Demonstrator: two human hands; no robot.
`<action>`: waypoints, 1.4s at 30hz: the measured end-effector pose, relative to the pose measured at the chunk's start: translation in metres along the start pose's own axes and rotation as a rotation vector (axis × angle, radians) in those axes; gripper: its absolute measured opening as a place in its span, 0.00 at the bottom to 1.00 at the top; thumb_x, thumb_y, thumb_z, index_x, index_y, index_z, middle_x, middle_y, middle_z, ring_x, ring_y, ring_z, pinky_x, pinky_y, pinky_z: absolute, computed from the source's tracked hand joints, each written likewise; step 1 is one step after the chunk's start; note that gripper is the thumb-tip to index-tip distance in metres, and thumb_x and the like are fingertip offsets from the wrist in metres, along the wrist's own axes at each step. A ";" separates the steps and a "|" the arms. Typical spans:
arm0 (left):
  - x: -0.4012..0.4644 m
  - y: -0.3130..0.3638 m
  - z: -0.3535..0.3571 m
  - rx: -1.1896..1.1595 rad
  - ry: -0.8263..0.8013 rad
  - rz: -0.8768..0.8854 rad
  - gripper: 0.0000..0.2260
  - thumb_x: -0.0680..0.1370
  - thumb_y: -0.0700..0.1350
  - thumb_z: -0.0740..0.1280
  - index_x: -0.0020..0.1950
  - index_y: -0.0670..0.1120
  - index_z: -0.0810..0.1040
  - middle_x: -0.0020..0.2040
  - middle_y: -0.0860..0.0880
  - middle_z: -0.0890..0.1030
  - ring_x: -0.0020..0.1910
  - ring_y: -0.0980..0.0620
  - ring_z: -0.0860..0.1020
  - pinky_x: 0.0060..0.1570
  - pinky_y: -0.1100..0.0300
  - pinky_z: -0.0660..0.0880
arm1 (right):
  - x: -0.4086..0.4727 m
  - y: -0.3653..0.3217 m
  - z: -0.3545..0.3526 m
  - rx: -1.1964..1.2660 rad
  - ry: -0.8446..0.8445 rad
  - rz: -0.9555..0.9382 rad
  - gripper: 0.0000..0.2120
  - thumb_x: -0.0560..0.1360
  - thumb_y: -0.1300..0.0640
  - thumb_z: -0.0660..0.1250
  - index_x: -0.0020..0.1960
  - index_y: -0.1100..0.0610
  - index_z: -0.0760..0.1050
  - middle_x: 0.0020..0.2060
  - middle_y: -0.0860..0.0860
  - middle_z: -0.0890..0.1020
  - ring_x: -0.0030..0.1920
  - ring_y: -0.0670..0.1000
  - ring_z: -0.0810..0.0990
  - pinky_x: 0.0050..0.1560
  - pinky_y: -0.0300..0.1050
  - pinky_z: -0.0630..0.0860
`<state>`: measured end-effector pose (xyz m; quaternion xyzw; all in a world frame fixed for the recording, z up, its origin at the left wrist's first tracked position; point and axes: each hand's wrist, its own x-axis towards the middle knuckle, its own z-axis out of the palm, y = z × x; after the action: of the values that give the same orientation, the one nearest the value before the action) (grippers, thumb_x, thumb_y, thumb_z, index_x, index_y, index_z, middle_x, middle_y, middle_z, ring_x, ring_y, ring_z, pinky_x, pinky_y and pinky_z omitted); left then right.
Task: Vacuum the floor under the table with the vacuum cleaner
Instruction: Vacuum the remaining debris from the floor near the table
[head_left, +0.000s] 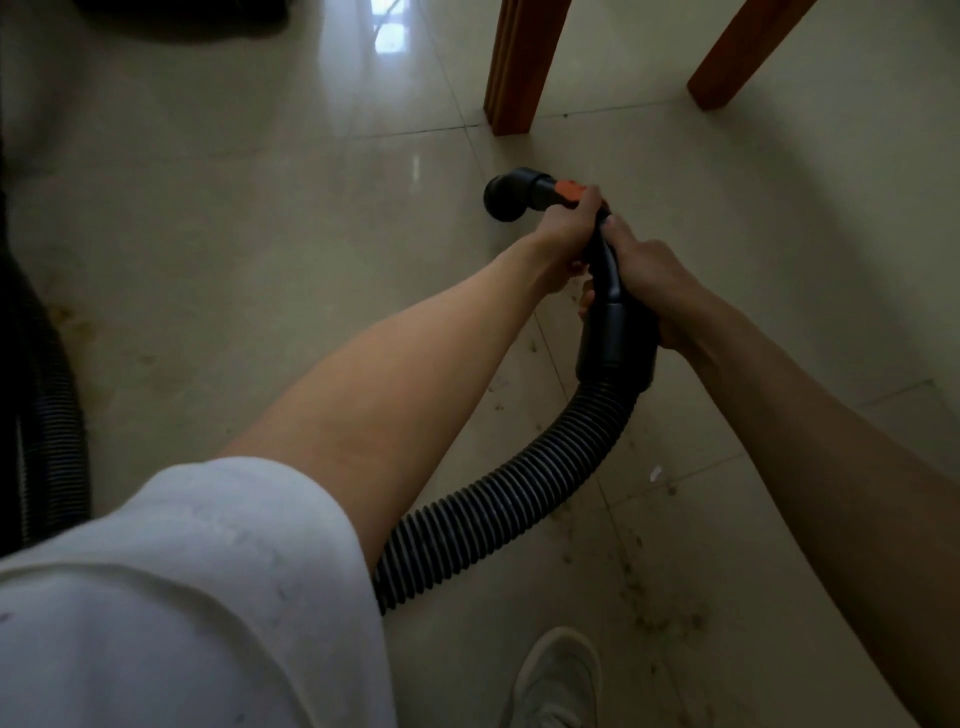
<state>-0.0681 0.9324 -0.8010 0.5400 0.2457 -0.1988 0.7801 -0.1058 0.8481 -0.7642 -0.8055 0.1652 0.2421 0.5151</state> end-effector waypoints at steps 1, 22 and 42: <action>0.001 0.001 0.000 -0.008 -0.002 0.001 0.19 0.82 0.50 0.57 0.66 0.37 0.66 0.44 0.45 0.74 0.48 0.46 0.75 0.49 0.55 0.74 | 0.001 -0.001 0.000 -0.005 0.003 0.005 0.21 0.82 0.44 0.54 0.46 0.62 0.72 0.30 0.56 0.78 0.22 0.48 0.77 0.25 0.38 0.76; -0.007 -0.035 0.009 0.051 -0.038 -0.092 0.12 0.82 0.48 0.56 0.43 0.43 0.67 0.39 0.45 0.72 0.35 0.50 0.72 0.35 0.60 0.68 | -0.018 0.026 -0.020 -0.059 -0.072 0.108 0.23 0.82 0.43 0.53 0.47 0.63 0.71 0.27 0.56 0.78 0.25 0.52 0.78 0.32 0.45 0.78; -0.030 -0.041 0.022 0.066 0.040 0.062 0.12 0.81 0.48 0.58 0.39 0.45 0.68 0.36 0.46 0.72 0.33 0.50 0.71 0.33 0.60 0.66 | -0.043 0.032 -0.022 0.030 -0.049 0.066 0.23 0.82 0.43 0.53 0.46 0.63 0.72 0.26 0.56 0.77 0.24 0.51 0.77 0.29 0.42 0.78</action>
<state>-0.1122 0.8990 -0.8072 0.5767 0.2377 -0.1715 0.7626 -0.1530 0.8151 -0.7563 -0.7856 0.1824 0.2762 0.5227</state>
